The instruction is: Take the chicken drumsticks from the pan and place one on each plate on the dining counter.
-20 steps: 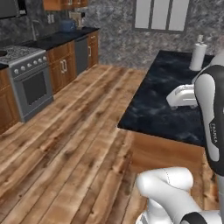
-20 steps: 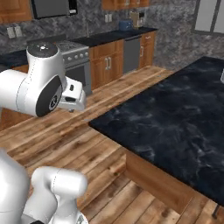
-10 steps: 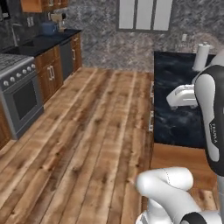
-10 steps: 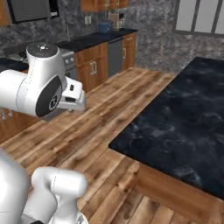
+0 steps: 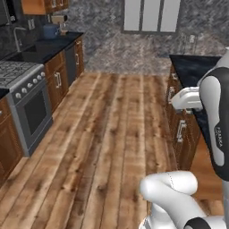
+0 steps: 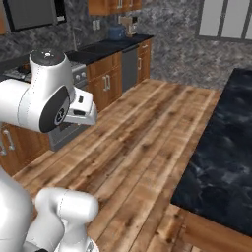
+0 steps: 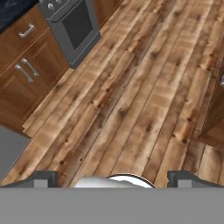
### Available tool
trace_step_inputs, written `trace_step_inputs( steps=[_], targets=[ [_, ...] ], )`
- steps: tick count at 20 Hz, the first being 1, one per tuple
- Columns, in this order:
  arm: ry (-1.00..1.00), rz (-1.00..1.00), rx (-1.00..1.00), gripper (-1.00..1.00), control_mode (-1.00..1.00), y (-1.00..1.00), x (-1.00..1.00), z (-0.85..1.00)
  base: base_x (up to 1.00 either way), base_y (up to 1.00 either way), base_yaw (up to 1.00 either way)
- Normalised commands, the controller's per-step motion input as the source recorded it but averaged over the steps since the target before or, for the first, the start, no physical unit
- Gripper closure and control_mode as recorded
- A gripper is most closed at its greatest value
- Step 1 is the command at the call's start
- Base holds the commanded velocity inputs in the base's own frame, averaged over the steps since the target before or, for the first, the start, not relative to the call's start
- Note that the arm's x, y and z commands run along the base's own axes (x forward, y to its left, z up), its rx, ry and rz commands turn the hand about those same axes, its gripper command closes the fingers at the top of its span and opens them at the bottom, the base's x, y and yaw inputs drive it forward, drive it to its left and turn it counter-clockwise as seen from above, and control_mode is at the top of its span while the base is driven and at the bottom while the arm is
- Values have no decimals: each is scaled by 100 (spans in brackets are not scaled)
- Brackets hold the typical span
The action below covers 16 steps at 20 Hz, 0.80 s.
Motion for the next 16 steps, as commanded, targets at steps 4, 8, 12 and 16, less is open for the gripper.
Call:
trace_step_inputs(
  steps=[4, 8, 12, 16],
  targets=[
    [0, 0, 0, -100, 100, 0, 0, 0, 100, 99, -1],
    [0, 0, 0, -100, 100, 0, 0, 0, 100, 72, 4],
    [0, 0, 0, -100, 100, 0, 0, 0, 100, 54, 11],
    [0, 0, 0, -100, 100, 0, 0, 0, 100, 40, 14]
  ],
)
